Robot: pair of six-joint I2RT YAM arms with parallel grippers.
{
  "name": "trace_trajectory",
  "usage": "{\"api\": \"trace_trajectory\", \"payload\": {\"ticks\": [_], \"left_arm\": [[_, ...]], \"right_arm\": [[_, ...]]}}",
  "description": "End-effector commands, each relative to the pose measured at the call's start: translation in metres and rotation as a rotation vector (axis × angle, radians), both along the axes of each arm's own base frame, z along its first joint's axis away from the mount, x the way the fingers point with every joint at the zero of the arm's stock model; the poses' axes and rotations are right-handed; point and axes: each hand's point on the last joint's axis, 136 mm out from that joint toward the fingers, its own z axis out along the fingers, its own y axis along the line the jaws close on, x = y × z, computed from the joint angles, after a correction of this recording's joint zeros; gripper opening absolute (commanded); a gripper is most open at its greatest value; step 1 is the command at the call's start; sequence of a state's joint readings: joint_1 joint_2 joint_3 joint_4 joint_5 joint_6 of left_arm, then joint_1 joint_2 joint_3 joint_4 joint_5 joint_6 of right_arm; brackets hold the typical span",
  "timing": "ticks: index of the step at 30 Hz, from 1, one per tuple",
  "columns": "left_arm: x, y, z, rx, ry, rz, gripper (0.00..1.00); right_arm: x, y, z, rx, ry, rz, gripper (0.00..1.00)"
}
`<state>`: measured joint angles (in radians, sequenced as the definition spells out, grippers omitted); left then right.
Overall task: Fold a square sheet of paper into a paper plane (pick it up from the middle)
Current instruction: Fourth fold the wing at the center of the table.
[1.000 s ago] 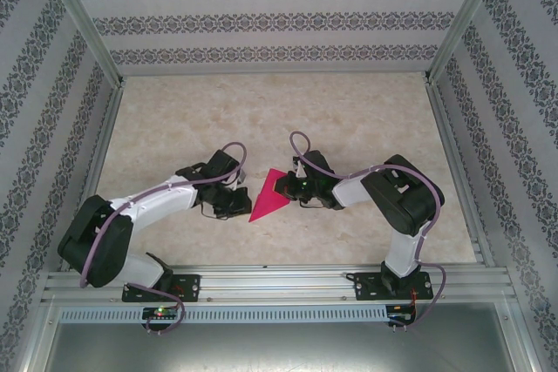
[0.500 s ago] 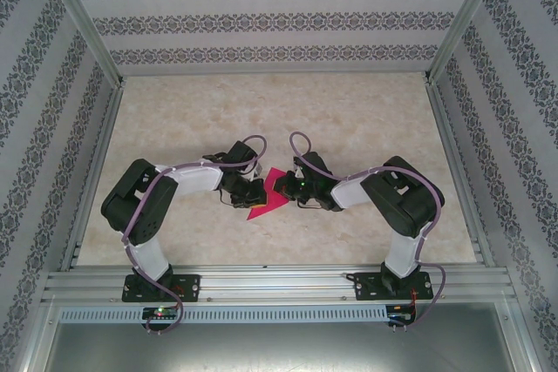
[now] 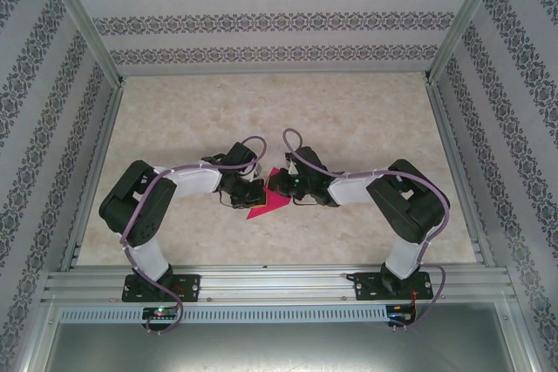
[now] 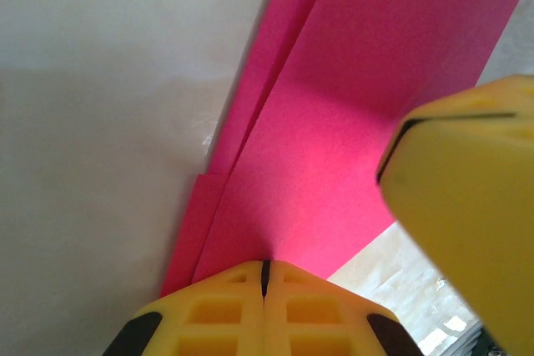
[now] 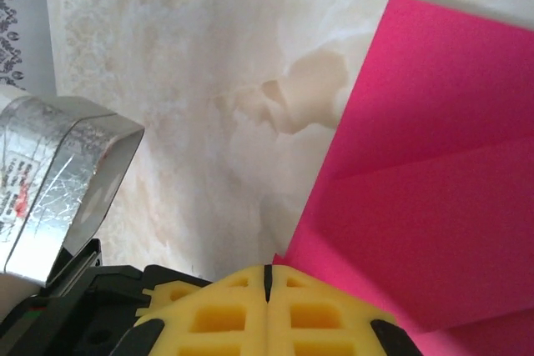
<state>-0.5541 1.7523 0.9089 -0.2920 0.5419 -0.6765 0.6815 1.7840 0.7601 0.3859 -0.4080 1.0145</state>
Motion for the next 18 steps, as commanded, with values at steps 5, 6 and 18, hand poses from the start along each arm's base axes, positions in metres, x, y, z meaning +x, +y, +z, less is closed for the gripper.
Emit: {"api": "trace_trajectory", "payload": {"ticks": [5,6,18], "left_arm": [[-0.021,0.029,-0.027,0.136,0.061,0.004,0.06],[-0.021,0.029,-0.027,0.138,0.063,0.004,0.05],[-0.024,0.030,-0.028,0.138,0.067,0.005,0.05]], "right_arm": [[0.010,-0.027,-0.040,-0.081,0.046,-0.073,0.03],[0.012,-0.033,-0.043,-0.084,0.051,-0.086,0.03],[0.055,-0.093,-0.042,-0.087,0.024,-0.184,0.04]]}}
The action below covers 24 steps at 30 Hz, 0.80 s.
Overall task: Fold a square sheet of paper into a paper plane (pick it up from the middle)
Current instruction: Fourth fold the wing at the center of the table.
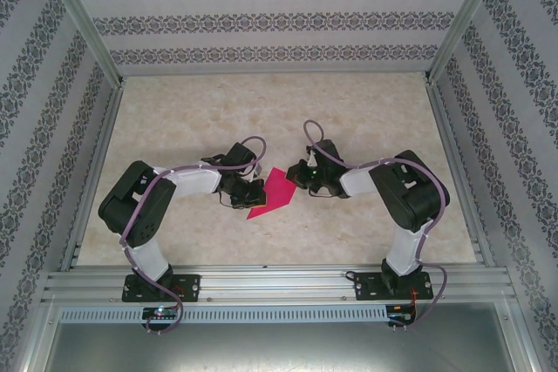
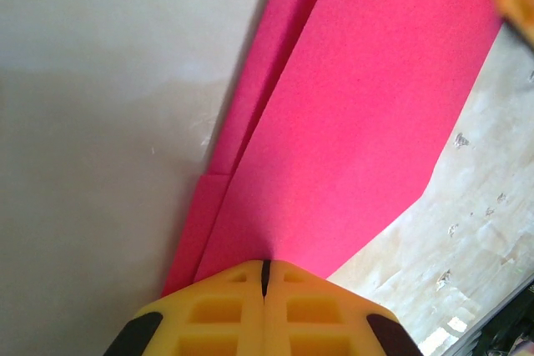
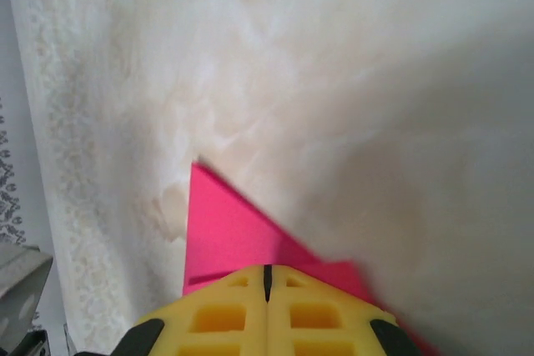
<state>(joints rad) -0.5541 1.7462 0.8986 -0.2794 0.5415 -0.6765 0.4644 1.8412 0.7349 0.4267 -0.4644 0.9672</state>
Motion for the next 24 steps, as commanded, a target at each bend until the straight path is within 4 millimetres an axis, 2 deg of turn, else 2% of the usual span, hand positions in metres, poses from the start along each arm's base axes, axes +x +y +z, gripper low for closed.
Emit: {"api": "trace_trajectory", "payload": {"ticks": [1,7,10,13,19,24], "left_arm": [[-0.023,0.030,-0.028,0.142,0.074,0.005,0.05],[-0.024,0.027,-0.026,0.124,0.076,0.000,0.05],[-0.024,0.025,-0.025,0.111,0.080,-0.005,0.05],[-0.024,0.022,-0.022,0.095,0.084,0.001,0.05],[-0.025,0.017,-0.014,0.058,0.094,0.016,0.05],[-0.024,0.013,-0.009,0.021,0.102,0.056,0.06]], "right_arm": [[0.008,-0.029,-0.018,-0.074,0.003,-0.041,0.05],[0.016,-0.035,0.019,-0.083,-0.065,-0.025,0.06],[0.012,-0.033,0.038,-0.078,-0.096,-0.013,0.07],[0.003,-0.032,0.048,-0.079,-0.113,-0.010,0.09],[-0.020,-0.019,0.056,-0.084,-0.123,0.003,0.12],[-0.040,0.017,0.049,-0.068,-0.102,0.055,0.13]]}}
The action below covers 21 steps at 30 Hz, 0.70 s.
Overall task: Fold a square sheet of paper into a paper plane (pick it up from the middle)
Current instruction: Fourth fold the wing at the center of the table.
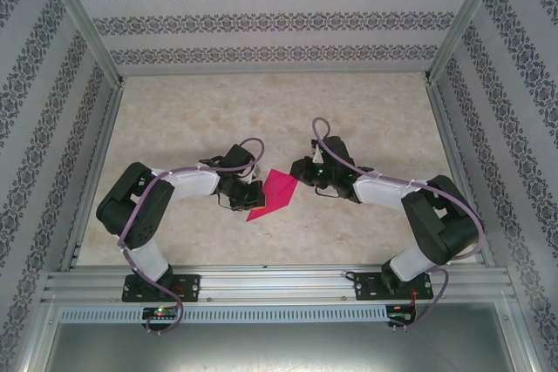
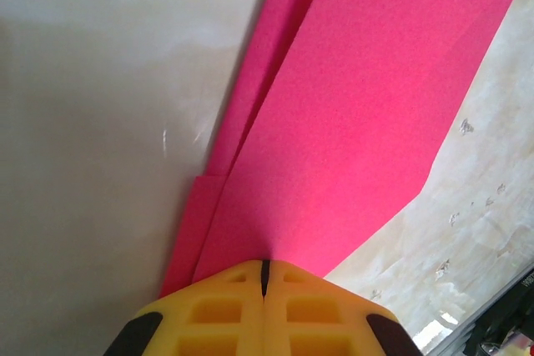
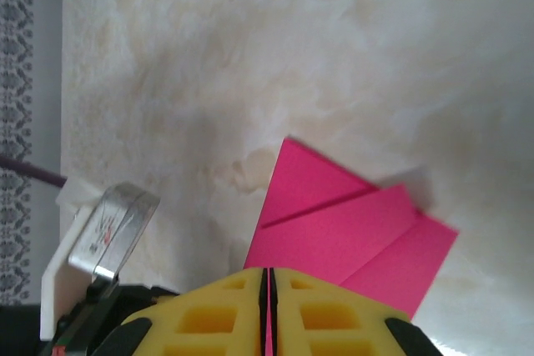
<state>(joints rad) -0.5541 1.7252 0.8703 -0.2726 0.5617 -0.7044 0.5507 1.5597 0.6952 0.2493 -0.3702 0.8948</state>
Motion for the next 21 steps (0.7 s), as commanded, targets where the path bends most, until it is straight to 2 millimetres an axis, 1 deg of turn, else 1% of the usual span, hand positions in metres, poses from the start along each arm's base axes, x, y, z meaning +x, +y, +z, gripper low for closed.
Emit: {"api": "trace_trajectory", "payload": {"ticks": [1,3,4,10,14,17,19,21], "left_arm": [[-0.016,0.011,-0.009,0.032,0.078,0.047,0.06],[-0.015,0.010,-0.008,0.023,0.080,0.065,0.06],[-0.015,0.010,-0.008,0.020,0.081,0.071,0.06],[-0.017,0.008,-0.005,-0.006,0.082,0.088,0.06],[-0.016,0.006,0.001,-0.020,0.069,0.088,0.08],[-0.015,0.003,0.007,-0.036,0.057,0.078,0.11],[-0.014,0.001,0.014,-0.052,0.044,0.067,0.12],[-0.013,0.000,0.022,-0.057,0.026,0.057,0.14]], "right_arm": [[-0.012,0.018,-0.014,-0.011,0.036,0.006,0.13],[-0.016,0.034,-0.021,-0.002,0.051,0.036,0.13],[-0.016,0.039,-0.023,0.000,0.056,0.042,0.13],[-0.018,0.057,-0.040,0.006,0.102,0.072,0.13],[-0.020,0.053,-0.059,-0.026,0.143,0.060,0.14],[-0.025,0.052,-0.072,-0.054,0.177,0.084,0.13],[-0.029,0.047,-0.083,-0.090,0.199,0.096,0.12],[-0.032,0.042,-0.089,-0.115,0.209,0.116,0.11]]}}
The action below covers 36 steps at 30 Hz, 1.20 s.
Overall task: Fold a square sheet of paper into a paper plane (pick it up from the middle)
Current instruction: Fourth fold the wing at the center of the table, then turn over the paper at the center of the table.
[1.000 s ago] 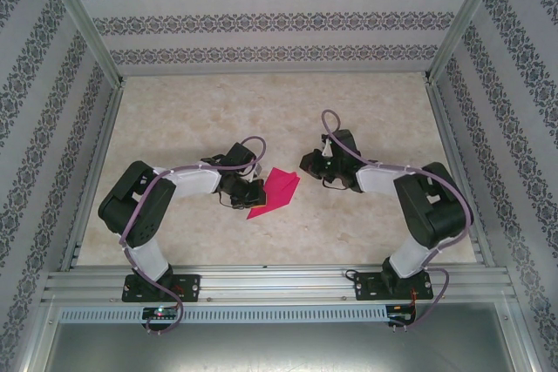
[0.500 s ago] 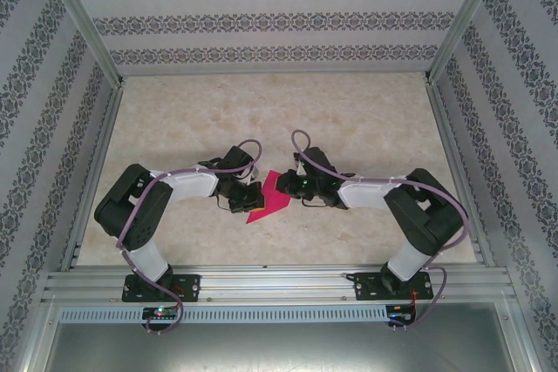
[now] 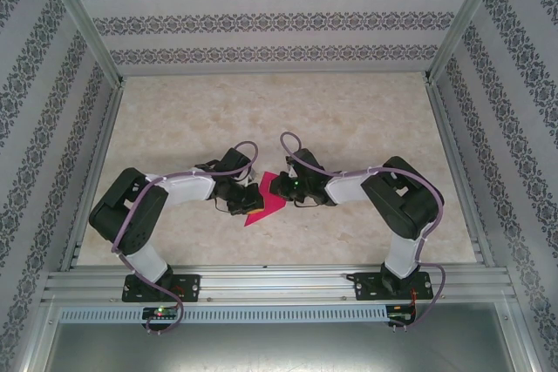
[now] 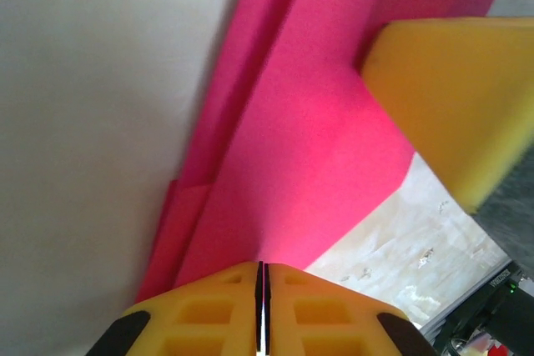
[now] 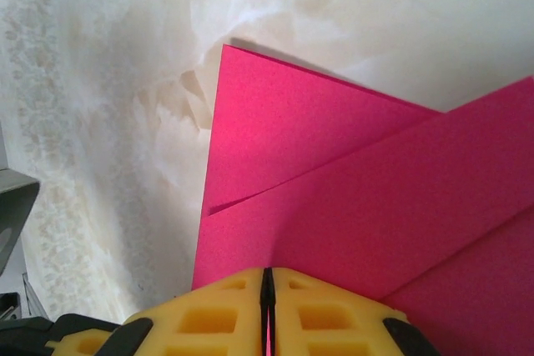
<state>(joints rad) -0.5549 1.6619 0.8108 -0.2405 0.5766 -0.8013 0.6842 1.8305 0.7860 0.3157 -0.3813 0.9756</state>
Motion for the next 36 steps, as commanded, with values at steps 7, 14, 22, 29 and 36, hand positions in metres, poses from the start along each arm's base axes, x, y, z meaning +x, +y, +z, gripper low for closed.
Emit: {"api": "trace_trajectory", "payload": {"ticks": [7,14,22,29,36], "left_arm": [[0.006,0.023,0.036,0.114,-0.114,0.002,0.20],[0.010,0.025,0.023,0.153,-0.096,-0.004,0.22],[0.021,0.021,0.018,0.190,-0.101,-0.062,0.26],[0.027,0.020,0.009,0.215,-0.099,-0.088,0.27],[0.028,0.019,0.003,0.228,-0.094,-0.114,0.27]], "right_arm": [[-0.021,-0.010,-0.011,-0.087,-0.039,0.304,0.10],[-0.028,0.001,0.000,-0.088,-0.018,0.537,0.11],[0.003,-0.003,0.066,-0.041,-0.150,0.294,0.31],[-0.014,-0.047,0.040,-0.092,0.022,-0.082,0.40],[-0.031,-0.041,0.031,-0.112,0.069,-0.132,0.42]]}}
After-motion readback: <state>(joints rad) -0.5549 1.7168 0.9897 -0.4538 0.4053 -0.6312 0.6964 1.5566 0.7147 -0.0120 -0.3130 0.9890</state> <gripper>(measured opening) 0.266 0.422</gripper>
